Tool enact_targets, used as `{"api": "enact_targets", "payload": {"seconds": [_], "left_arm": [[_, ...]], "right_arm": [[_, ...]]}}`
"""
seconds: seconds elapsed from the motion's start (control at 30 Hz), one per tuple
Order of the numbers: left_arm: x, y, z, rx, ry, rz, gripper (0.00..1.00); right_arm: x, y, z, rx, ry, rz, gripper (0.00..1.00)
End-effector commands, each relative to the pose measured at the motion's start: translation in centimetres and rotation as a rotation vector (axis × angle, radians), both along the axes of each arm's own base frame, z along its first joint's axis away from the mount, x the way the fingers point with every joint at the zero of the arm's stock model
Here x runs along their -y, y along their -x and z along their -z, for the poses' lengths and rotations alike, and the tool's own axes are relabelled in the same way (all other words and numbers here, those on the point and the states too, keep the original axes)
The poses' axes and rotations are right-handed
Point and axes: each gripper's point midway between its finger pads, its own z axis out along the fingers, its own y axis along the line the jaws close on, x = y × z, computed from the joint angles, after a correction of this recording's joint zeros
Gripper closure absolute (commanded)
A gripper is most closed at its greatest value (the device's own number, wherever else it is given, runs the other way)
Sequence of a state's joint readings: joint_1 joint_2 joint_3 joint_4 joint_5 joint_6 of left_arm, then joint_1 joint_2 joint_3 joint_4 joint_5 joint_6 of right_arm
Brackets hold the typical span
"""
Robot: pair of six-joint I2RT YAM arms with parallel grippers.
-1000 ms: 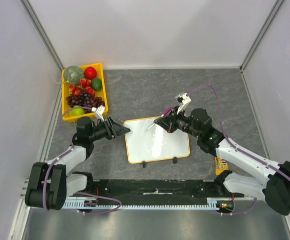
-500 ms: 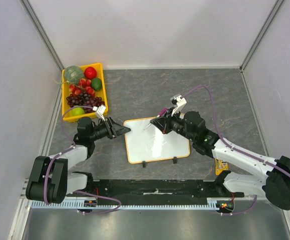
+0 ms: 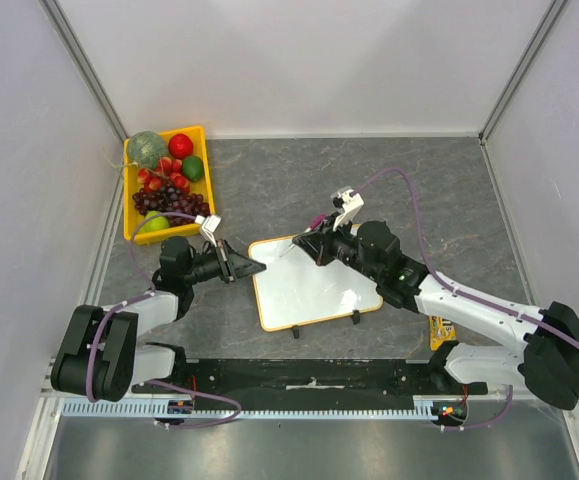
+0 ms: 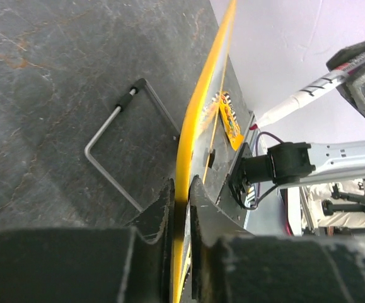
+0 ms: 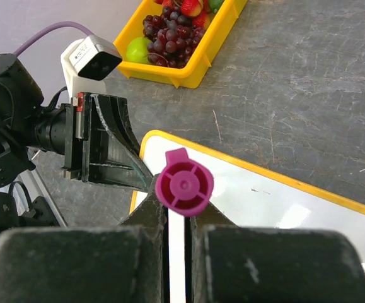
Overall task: Write a sentence on the whiteboard
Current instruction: Hold the whiteboard at the center of the board.
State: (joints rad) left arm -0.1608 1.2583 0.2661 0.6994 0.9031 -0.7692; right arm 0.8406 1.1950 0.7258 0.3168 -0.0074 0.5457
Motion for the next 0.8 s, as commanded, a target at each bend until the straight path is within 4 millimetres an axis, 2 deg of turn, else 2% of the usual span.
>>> {"api": "enact_targets", "payload": {"seconds": [0.0,0.07,0.77], "left_arm": [[0.1,0.0,-0.1,0.032,-0.01,0.006,0.94],[0.0,0.0,0.3,0.023,-0.019,0.004,0.98],[-0.1,0.4,1.0,0.024,-0.064,0.006,0.98]], "right_arm": [[-0.4,-0.8,-3.2,0.093,-0.034,0.033,1.0],[-0.3,-0.8,-3.2,0.098,-0.027,0.043,1.0],[-0.5,-1.3,-3.4,0.146,-0.005,0.116,1.0]]}}
